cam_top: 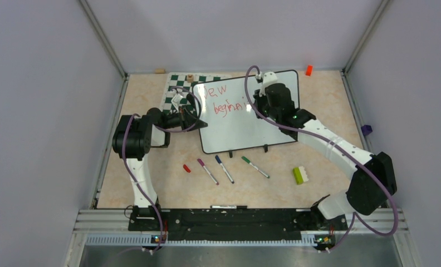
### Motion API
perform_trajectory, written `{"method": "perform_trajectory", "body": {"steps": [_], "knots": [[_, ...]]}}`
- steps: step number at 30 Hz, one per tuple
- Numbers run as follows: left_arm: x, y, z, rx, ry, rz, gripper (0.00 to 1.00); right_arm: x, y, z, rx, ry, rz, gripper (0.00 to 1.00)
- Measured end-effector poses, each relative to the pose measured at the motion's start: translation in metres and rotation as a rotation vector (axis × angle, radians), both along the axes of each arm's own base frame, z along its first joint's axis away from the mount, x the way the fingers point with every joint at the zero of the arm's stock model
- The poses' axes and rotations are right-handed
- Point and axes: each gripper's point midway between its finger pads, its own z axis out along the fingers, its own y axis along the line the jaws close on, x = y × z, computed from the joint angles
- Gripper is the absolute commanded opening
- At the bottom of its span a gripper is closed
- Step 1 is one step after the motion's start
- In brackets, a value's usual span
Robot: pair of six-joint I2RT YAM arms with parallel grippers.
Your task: Write a sentence on the whiteboard
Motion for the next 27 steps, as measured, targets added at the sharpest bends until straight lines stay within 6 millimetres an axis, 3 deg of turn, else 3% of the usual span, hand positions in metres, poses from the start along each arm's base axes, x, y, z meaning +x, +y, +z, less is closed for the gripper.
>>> {"method": "perform_trajectory", "body": {"steps": [10, 19, 27], "knots": [[0.0, 0.0, 0.0, 0.0, 0.0, 0.0, 0.0, 0.001, 0.001, -0.008, -0.005, 0.014, -0.002, 0.0], [0.0, 0.0, 0.0, -0.001, 0.005, 0.002, 0.0, -0.016, -0.007, -0.03, -0.009, 0.059, 0.0, 0.0], [0.0, 0.0, 0.0, -0.001, 0.005, 0.002, 0.0, -0.016, -0.007, -0.03, -0.01, 0.059, 0.0, 0.0]]}}
